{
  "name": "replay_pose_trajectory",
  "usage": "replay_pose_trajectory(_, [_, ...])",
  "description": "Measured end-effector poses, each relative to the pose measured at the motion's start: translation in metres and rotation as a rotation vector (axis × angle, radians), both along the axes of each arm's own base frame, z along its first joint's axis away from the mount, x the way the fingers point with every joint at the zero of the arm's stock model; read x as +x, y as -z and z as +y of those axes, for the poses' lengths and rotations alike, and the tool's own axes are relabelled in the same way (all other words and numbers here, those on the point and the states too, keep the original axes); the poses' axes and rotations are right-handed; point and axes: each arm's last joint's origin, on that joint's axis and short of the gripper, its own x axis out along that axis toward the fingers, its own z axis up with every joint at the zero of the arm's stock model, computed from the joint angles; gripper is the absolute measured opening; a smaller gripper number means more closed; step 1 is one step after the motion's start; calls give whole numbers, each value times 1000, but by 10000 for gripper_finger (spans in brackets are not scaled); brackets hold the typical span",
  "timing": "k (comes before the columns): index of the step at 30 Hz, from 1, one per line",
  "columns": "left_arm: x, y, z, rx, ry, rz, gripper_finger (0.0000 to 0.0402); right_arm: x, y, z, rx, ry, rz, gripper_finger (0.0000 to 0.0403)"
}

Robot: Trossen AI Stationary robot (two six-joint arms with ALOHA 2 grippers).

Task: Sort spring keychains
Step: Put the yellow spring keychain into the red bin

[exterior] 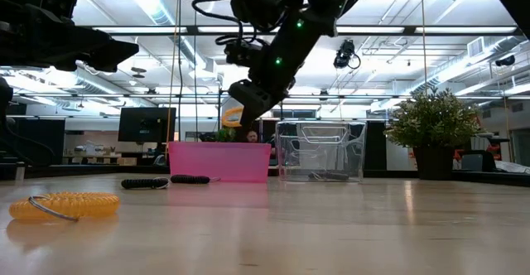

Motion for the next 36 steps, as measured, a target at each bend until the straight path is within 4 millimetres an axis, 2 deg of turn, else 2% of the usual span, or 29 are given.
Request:
replay_pose_trajectory(12, [0,0,0,0,0,0,298,6,-9,-33,-114,-64,-17,25])
replay_pose_trajectory(22, [0,0,0,0,0,0,298,6,-11,-64,-79,-93,-47,29])
replay_pose_trajectory(27, [0,0,0,0,0,0,298,5,-11,-71,-87,-82,-49,35])
replay_pose_trajectory(36, [0,0,0,0,0,0,298,4,-12,-78,-89,-65,-61,73])
